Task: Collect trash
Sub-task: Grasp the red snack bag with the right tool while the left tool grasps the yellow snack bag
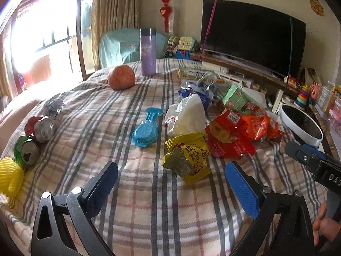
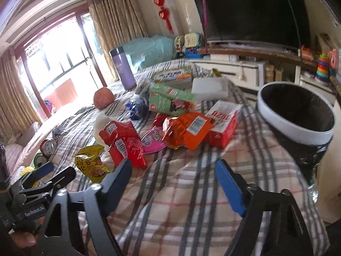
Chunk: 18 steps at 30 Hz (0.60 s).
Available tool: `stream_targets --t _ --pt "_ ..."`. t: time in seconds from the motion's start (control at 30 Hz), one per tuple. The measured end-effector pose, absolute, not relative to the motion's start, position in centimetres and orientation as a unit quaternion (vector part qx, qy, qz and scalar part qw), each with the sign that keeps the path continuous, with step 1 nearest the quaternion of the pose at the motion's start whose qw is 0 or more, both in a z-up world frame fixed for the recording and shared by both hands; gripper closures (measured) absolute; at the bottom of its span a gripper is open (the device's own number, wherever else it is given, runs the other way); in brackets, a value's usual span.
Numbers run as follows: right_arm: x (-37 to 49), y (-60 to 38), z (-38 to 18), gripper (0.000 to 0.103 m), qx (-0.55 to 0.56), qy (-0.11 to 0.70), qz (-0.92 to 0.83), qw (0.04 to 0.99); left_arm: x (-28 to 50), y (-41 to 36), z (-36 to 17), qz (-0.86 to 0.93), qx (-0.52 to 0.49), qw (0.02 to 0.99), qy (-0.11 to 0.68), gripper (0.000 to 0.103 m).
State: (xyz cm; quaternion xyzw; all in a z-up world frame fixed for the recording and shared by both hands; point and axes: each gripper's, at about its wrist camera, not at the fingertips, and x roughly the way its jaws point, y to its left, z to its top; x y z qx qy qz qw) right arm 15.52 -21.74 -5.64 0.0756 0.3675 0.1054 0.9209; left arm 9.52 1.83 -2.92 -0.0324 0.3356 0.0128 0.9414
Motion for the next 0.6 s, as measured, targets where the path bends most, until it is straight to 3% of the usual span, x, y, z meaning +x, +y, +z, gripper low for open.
stream_targets --t 0.37,0.5,0.6 --pt "17.6 -17.2 -7.3 0.048 0.055 0.396 0.196 0.896 13.3 2.8 -4.6 0.011 -0.034 0.928 0.37 0.016" --pt "18.8 -15.8 -7.7 0.06 0.049 0.399 0.211 0.891 14.6 3.3 -5.4 -0.001 -0.049 0.922 0.385 0.025" --pt "19.7 -15.0 -8.0 0.077 0.049 0.404 0.218 0.887 15.3 3.6 -5.8 -0.013 -0.06 0.918 0.393 0.038"
